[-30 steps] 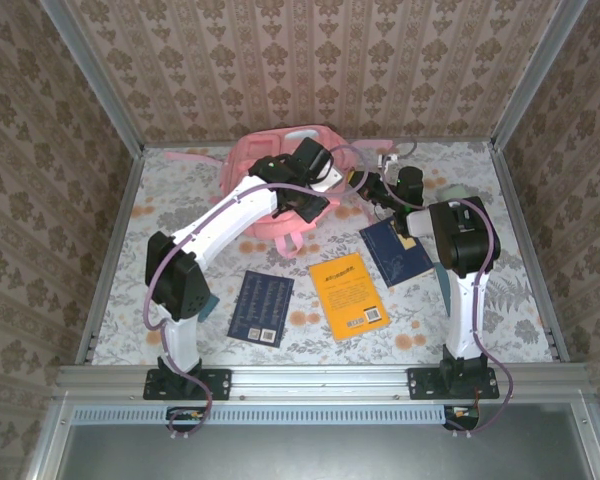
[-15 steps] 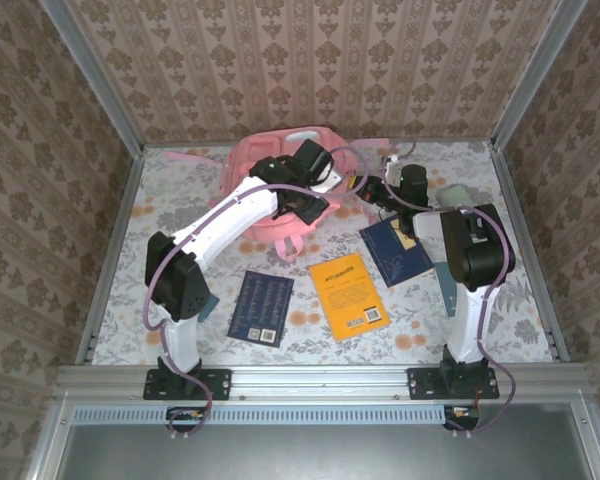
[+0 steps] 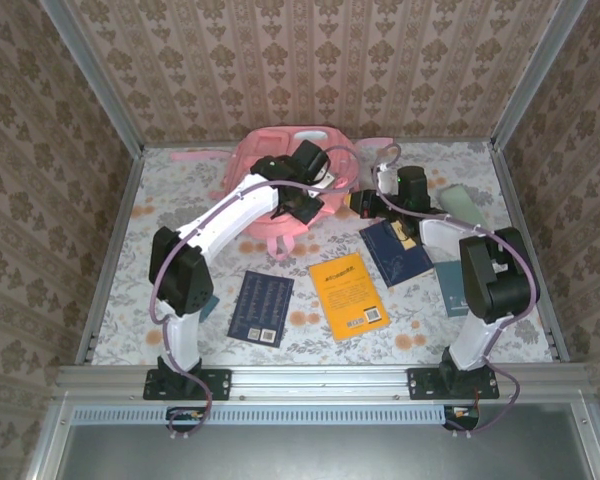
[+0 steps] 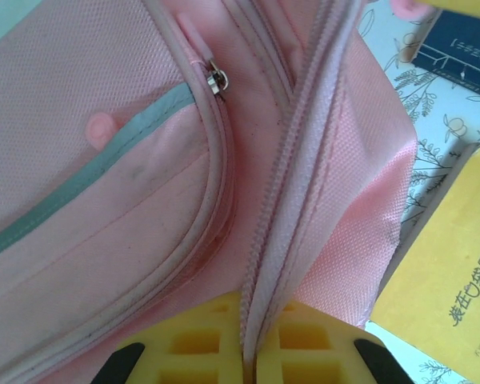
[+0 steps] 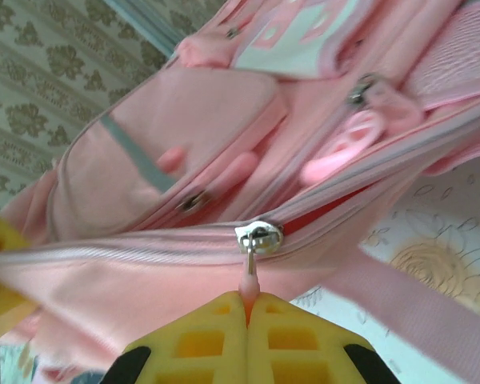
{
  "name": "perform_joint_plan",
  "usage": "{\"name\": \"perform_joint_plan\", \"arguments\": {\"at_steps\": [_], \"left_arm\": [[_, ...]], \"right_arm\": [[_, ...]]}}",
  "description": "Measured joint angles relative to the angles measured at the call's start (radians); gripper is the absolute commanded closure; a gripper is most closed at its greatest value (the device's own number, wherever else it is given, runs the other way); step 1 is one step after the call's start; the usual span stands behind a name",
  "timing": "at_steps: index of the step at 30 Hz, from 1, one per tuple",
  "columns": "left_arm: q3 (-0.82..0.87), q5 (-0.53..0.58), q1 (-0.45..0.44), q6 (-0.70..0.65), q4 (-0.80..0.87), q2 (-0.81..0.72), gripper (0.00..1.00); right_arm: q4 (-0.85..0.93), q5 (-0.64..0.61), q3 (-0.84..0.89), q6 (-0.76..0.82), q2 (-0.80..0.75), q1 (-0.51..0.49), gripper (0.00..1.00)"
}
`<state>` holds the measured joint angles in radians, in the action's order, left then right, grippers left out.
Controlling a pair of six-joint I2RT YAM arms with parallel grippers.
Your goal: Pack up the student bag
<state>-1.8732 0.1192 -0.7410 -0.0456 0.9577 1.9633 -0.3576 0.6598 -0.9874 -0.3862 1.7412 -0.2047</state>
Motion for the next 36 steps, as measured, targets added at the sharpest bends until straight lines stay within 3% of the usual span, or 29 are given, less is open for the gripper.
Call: {"name": "perform_joint_plan", "arguments": {"at_steps": [11, 13, 15, 16, 20, 25, 31, 36], "left_arm": [[0.0, -0.003, 0.008, 0.056, -0.002, 0.008, 1.0], [0.003, -0.011, 0.012, 0.071, -0.003, 0.008, 0.88], [0.014, -0.019, 0.019, 0.091, -0.008, 0.008, 0.54], [0.023, -0.023, 0.023, 0.106, -0.019, 0.007, 0.5], [0.094, -0.068, 0.059, 0.174, -0.076, -0.018, 0.49], [0.272, -0.165, 0.166, 0.266, -0.143, -0.165, 0.5], [0.492, -0.203, 0.396, 0.394, -0.26, -0.375, 0.45], [0.69, -0.283, 0.541, 0.532, -0.346, -0.406, 0.42]], "right_arm": [[0.048, -0.049, 0.001, 0.032, -0.053, -0.153, 1.0], [0.047, -0.061, 0.001, 0.026, -0.053, -0.159, 1.0], [0.049, -0.073, 0.001, 0.019, -0.053, -0.166, 1.0], [0.053, -0.076, 0.002, 0.019, -0.053, -0.168, 1.0], [0.07, -0.08, 0.008, 0.021, -0.053, -0.19, 1.0], [0.092, -0.08, 0.014, 0.047, -0.053, -0.203, 1.0], [0.116, -0.08, 0.016, 0.071, -0.053, -0.206, 1.0], [0.126, -0.08, 0.017, 0.08, -0.053, -0.212, 1.0]]}}
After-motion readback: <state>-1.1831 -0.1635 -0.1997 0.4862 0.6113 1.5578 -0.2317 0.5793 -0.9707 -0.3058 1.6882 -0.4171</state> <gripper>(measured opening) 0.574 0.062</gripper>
